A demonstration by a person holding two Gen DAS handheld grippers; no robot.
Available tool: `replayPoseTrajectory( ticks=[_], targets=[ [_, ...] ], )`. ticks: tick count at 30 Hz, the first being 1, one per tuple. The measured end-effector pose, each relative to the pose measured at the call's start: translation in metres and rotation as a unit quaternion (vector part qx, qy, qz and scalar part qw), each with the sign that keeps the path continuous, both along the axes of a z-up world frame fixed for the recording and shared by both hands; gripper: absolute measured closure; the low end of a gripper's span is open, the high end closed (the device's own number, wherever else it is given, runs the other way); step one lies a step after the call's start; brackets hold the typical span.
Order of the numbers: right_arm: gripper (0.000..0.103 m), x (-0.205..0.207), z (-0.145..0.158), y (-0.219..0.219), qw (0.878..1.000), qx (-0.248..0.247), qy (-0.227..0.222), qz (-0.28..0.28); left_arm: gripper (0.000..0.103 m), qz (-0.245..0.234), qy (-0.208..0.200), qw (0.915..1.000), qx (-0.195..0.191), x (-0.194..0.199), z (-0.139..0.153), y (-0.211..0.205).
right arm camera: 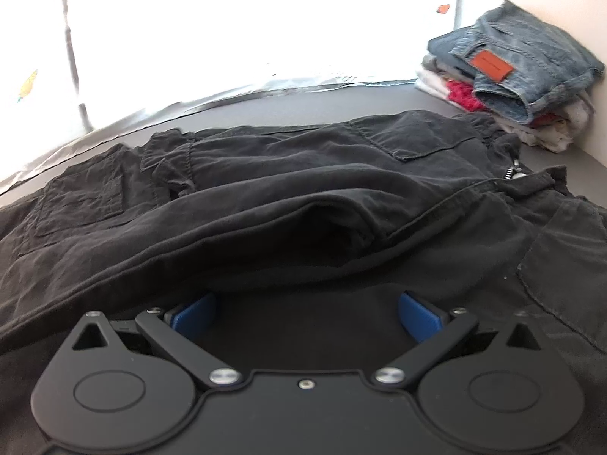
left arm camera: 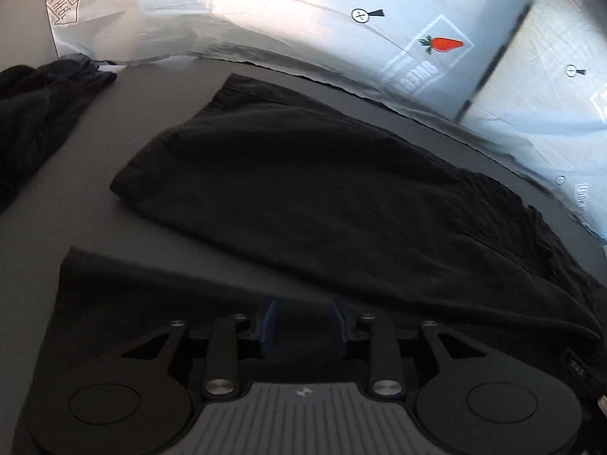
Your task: Fold clothes
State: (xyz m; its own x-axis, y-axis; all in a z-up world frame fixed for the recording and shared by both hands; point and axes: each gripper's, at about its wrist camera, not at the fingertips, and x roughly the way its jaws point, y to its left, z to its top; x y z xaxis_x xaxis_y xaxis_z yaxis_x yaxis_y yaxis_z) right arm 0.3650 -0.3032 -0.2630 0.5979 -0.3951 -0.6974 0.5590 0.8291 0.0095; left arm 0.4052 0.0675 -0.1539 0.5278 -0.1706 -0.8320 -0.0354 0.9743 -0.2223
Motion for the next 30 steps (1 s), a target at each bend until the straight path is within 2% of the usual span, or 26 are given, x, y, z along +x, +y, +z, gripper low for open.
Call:
replayPoseTrajectory(
  ticks=[3,6,9,16,18,21,23,25,27,30],
  targets=[
    [0.0,-0.018,0.009,-0.016,0.997,0.066,-0.024,0.045,0.063,-0.005,-0.005,0.9999,-0.009,-0.038,0.011,-0.014],
    [0.0,-0.04,0.016,-0.043,0.982,0.173,-0.063,0.045,0.06,-0.01,-0.008,0.9999,0.008,-0.063,0.015,-0.031],
    [0.0,-0.068,0.022,-0.069,0.969,0.232,-0.074,0.031,0.06,0.005,0.007,0.9999,0.01,-0.081,0.012,-0.043],
    [0.0,-0.167,0.039,-0.126,0.959,0.247,-0.135,-0.035,0.059,0.038,0.026,0.9986,-0.026,-0.122,0.007,-0.064],
    [0.0,-0.197,0.038,-0.147,0.947,0.271,-0.159,-0.066,0.059,0.045,0.028,0.9982,-0.028,-0.13,0.006,-0.071],
    [0.001,-0.236,0.032,-0.175,0.922,0.315,-0.193,-0.117,0.059,0.043,0.026,0.9984,-0.027,-0.14,0.006,-0.082],
    [0.008,-0.254,0.026,-0.19,0.904,0.341,-0.212,-0.145,0.058,0.041,0.026,0.9986,-0.023,-0.145,0.006,-0.088],
    [0.021,-0.266,0.023,-0.198,0.896,0.352,-0.216,-0.16,0.058,0.043,0.026,0.9985,-0.022,-0.149,0.007,-0.092],
    [0.029,-0.277,0.024,-0.206,0.896,0.347,-0.216,-0.17,0.058,0.049,0.025,0.9983,-0.02,-0.153,0.007,-0.094],
    [0.032,-0.29,0.019,-0.218,0.897,0.342,-0.207,-0.19,0.058,0.056,0.031,0.9975,-0.028,-0.158,0.005,-0.093]
  ],
)
